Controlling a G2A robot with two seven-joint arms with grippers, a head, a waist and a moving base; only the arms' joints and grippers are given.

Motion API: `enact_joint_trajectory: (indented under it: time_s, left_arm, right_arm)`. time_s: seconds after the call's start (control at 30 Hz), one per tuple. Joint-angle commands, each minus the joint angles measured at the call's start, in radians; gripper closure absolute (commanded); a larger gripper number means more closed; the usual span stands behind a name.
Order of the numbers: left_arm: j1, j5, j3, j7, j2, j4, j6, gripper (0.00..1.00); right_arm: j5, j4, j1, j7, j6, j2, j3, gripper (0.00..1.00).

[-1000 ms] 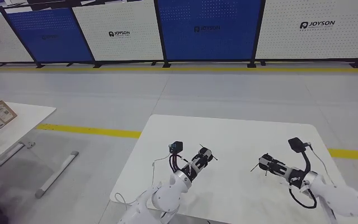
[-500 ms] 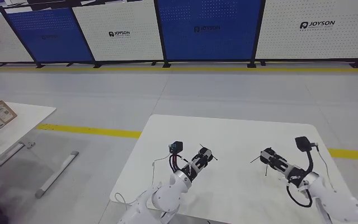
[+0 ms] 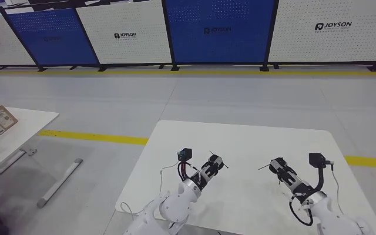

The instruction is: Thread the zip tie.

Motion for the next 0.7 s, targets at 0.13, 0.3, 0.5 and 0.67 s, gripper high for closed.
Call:
enact_joint_trajectory:
  time_s: [0.13, 0.3, 0.5, 0.67]
  left_arm:
    - [0.0, 0.0, 0.0, 0.0, 0.0, 0.0, 0.0, 1.0]
    - [0.0, 0.0, 0.0, 0.0, 0.0, 0.0, 0.0, 1.0]
    - [0.0, 0.0, 0.0, 0.0, 0.0, 0.0, 0.0, 1.0]
    - [0.0, 0.0, 0.0, 0.0, 0.0, 0.0, 0.0, 1.0]
  right_arm:
    - [0.0, 0.0, 0.0, 0.0, 0.0, 0.0, 0.0, 1.0]
    - [0.03, 0.001, -0.011, -0.038, -0.012, -0.005, -0.005, 1.0]
    - [0.023, 0.009, -0.063, -0.174, -0.1, -0.016, -0.036, 1.0]
    - [-0.049, -0.012, -0.09, -0.322, -0.054, -0.038, -0.142, 1.0]
